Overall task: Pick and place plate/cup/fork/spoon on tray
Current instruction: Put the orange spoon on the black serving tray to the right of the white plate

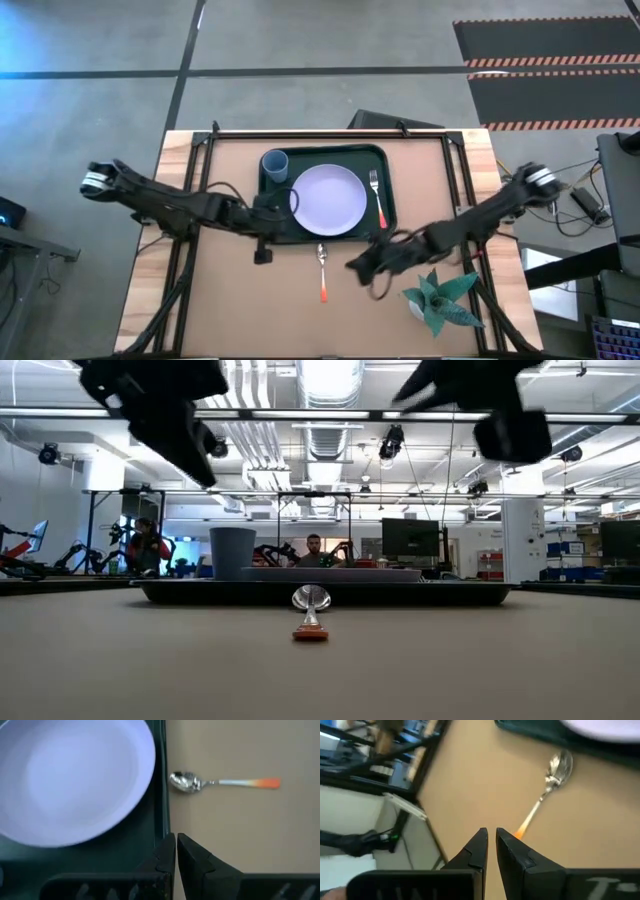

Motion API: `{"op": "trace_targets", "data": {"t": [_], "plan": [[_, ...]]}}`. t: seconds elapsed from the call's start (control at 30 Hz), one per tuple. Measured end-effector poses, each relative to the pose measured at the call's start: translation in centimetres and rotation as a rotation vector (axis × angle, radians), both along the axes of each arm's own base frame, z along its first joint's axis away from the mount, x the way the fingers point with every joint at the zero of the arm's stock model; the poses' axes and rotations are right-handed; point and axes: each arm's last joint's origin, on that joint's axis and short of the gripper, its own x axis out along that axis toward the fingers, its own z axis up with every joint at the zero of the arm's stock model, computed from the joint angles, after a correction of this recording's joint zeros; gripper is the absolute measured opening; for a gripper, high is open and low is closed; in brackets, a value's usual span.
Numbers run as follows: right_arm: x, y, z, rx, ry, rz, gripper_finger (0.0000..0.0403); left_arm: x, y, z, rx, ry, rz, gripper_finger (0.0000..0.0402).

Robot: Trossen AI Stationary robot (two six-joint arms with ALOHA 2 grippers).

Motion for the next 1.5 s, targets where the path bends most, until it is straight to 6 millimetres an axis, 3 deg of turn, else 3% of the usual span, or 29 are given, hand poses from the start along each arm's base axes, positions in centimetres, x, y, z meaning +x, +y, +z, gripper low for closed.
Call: {"op": "trace_targets", "data": {"t": [0.1, 0.2, 0.5, 0.8, 1.1, 1.5], "plan": [[2.7, 1.1, -2.3, -0.006, 0.077, -0.025, 0.0028, -1.1, 0.2, -0.1, 0.009, 0.011, -0.01, 0.0], [5.1, 1.9, -3.2, -0.03, 0.201, -0.047, 0.0028, -2.3, 0.4, -0.2, 0.01, 0.034, -0.031, 0.0], [10.7, 3.1, -3.0, -0.092, 0.604, -0.038, 0.003, -5.4, 1.0, 1.1, 0.033, 0.018, -0.083, 0.0], [15.1, 2.1, -4.4, -0.106, 0.754, -0.055, 0.0104, -7.4, 1.4, 0.9, 0.02, -0.023, -0.091, 0.0], [16.5, 1.8, -5.7, -0.06, 0.798, -0.085, 0.0187, -8.8, 1.6, 1.3, 0.017, -0.048, -0.093, 0.0], [16.5, 1.7, -6.2, -0.03, 0.802, -0.152, 0.0194, -10.0, 1.9, 0.7, 0.011, -0.053, -0.089, 0.0]]}}
